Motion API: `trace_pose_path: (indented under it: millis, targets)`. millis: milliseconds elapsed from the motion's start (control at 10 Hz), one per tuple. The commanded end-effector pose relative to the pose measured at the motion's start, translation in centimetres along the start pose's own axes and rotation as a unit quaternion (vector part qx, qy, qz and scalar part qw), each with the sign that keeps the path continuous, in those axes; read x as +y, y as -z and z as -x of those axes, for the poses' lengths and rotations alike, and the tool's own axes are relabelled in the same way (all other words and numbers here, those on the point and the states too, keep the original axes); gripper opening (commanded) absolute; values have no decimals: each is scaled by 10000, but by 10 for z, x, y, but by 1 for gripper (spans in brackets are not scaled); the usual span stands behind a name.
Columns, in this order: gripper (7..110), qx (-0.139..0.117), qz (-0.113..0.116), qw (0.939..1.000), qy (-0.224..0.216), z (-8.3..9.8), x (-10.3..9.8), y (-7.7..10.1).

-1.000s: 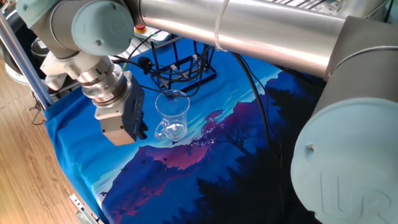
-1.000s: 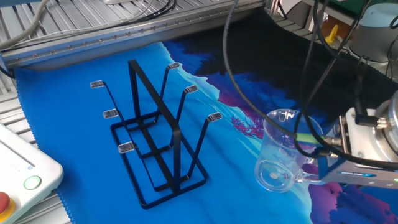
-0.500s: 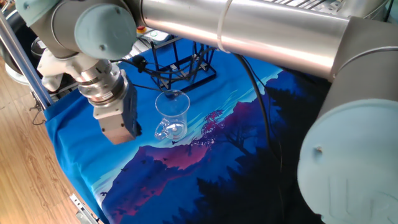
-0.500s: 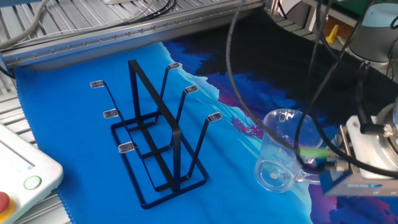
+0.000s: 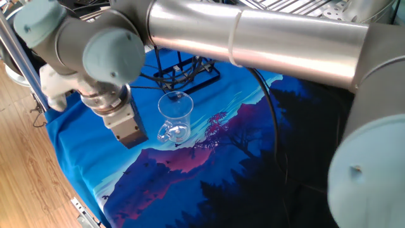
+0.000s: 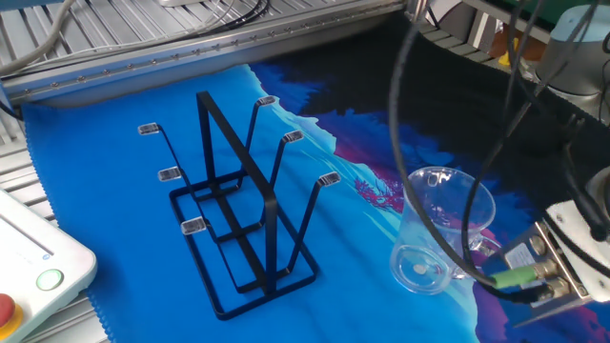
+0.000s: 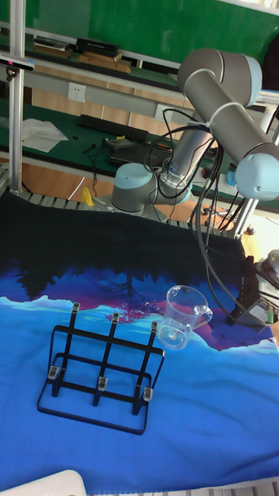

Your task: Put the cup on the cup rack

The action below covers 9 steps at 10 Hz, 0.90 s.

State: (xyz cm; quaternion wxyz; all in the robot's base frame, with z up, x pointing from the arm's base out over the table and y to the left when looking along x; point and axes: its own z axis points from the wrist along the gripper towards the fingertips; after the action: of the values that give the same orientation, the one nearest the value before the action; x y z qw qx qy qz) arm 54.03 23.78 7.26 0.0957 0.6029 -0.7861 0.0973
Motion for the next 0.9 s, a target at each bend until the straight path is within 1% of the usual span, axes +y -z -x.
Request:
trace_pose_path:
  millis: [0,100,200,400,500,600,700,800]
  targets:
    - [7,50,-73,9982,592,-18,3,-5]
    - [7,-85,-24,9962,864,-16,3,-8]
    - [22,-155,-92,9943,1048,-19,1,-11]
    - [22,-319,-110,9888,1453,-13,3,-13]
    - [44,-287,-117,9875,1544,-15,3,-10]
    - [44,-275,-107,9852,1688,-15,4,-8]
    - [44,-269,-64,9835,1787,-14,12,-9]
    - [44,-145,-42,9848,1732,-18,20,-10]
